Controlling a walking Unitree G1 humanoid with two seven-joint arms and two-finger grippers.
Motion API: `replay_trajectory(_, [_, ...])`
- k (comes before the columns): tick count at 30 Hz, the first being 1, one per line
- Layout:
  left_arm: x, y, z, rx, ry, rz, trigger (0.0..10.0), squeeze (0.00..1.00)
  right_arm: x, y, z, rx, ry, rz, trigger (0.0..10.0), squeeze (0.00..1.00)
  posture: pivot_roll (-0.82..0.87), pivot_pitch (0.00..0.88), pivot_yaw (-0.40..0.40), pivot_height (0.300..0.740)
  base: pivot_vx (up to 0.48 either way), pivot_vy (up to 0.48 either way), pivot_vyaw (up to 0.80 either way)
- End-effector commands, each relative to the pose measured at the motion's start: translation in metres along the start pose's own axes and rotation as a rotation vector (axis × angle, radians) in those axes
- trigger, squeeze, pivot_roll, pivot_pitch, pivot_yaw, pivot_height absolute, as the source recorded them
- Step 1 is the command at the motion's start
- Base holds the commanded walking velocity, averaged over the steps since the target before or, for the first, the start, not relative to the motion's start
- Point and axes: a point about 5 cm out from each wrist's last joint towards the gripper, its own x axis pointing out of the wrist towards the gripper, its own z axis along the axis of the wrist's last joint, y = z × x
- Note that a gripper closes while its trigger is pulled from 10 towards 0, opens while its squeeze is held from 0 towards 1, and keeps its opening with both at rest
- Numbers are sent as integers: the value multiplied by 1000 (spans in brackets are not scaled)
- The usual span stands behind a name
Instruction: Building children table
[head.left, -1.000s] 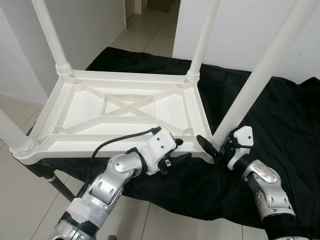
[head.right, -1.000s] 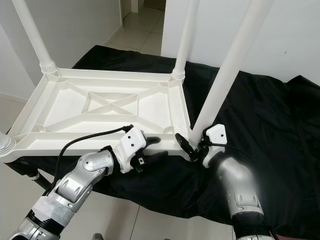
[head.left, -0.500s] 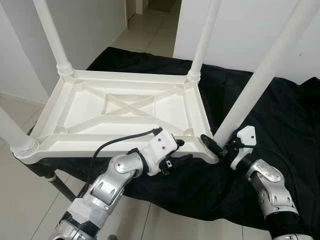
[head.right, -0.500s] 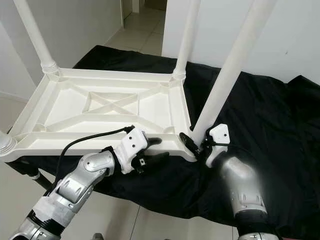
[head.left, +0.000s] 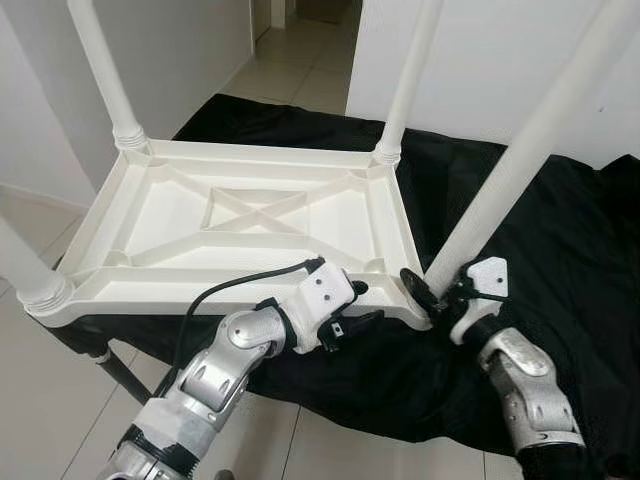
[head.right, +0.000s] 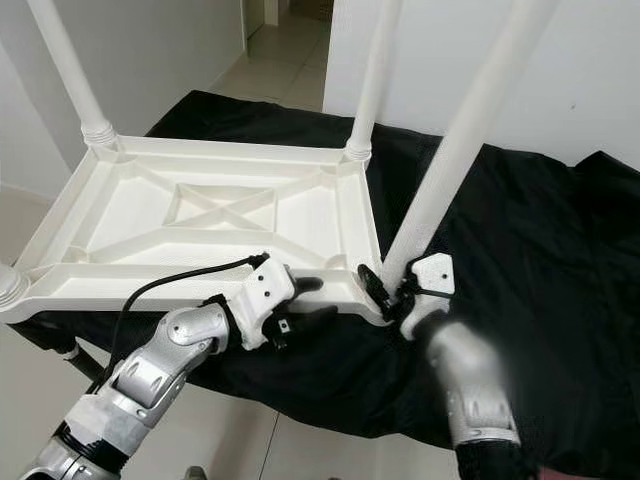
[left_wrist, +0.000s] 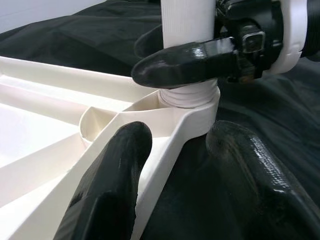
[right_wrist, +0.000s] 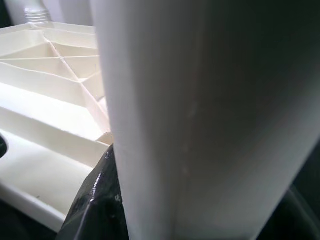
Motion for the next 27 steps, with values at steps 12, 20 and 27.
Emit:
replay_trajectory(12, [0,-4,-1,-10,4,-62,10000,0,5,32,-6,98,37,-334,10000,0,6,67,-60,740,0,0,0])
replay_trajectory(20, [-1,-1,0,-6,7,-59,10000,0,17,49,-6,151,47,-624,10000,0,8,71,-56,740,0,0,0])
replay_trajectory(27, [0,-2,0,-5,6,-64,10000,0,17,50,-4,140,45,-597,10000,0,6,74,-52,740,0,0,0])
